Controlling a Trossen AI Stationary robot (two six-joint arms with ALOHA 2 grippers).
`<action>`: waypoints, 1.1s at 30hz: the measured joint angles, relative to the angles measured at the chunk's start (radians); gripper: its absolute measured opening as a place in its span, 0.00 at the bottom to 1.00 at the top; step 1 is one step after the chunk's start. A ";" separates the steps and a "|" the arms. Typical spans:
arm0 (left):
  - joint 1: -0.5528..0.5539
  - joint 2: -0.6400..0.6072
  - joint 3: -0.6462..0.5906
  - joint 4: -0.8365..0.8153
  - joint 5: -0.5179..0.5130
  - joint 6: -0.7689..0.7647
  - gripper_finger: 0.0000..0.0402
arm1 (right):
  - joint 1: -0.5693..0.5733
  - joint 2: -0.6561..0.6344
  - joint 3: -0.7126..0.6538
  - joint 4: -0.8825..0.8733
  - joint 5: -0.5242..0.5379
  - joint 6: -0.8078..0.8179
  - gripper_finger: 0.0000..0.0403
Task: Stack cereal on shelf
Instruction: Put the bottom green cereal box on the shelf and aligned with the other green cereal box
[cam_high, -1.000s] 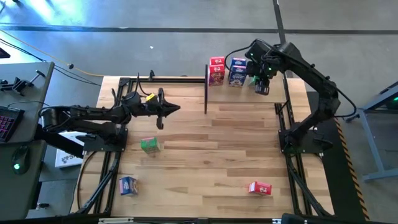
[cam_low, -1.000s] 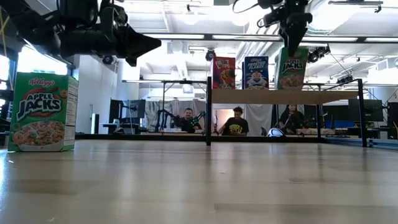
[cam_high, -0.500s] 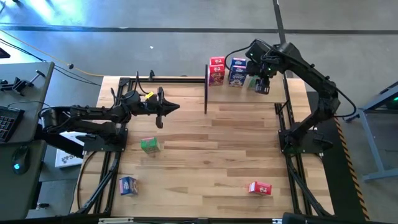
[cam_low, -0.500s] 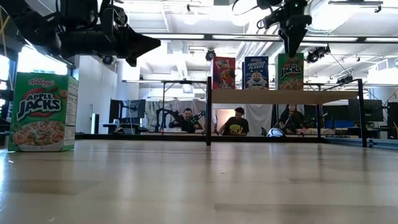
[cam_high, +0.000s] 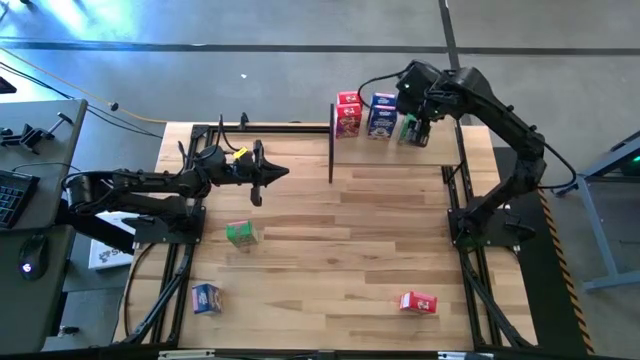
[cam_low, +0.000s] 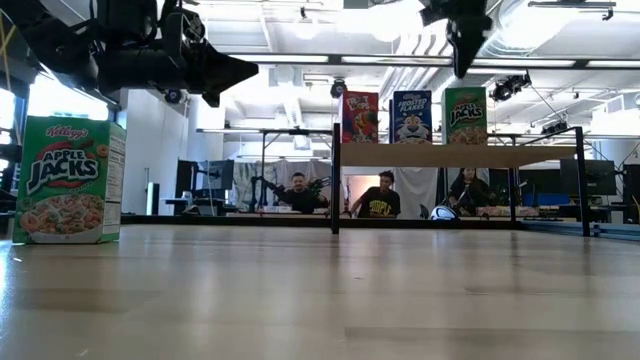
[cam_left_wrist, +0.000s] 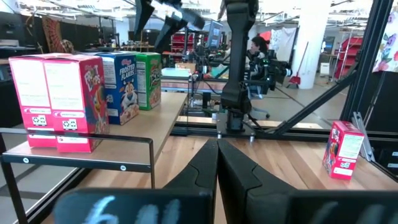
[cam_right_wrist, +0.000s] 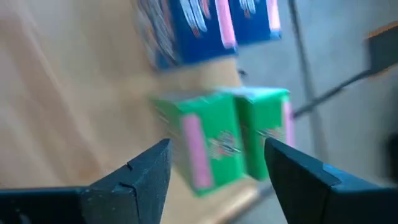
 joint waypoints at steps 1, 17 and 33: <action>0.000 0.000 0.000 0.000 0.000 0.000 0.00 | 0.006 0.000 0.018 0.001 -0.023 0.048 0.58; 0.000 0.000 0.000 -0.001 0.000 -0.018 0.00 | 0.042 -0.159 -0.361 0.206 -0.126 0.513 0.09; 0.000 0.000 0.000 0.000 -0.001 -0.021 0.00 | 0.039 -0.309 -0.752 0.603 -0.038 0.627 0.00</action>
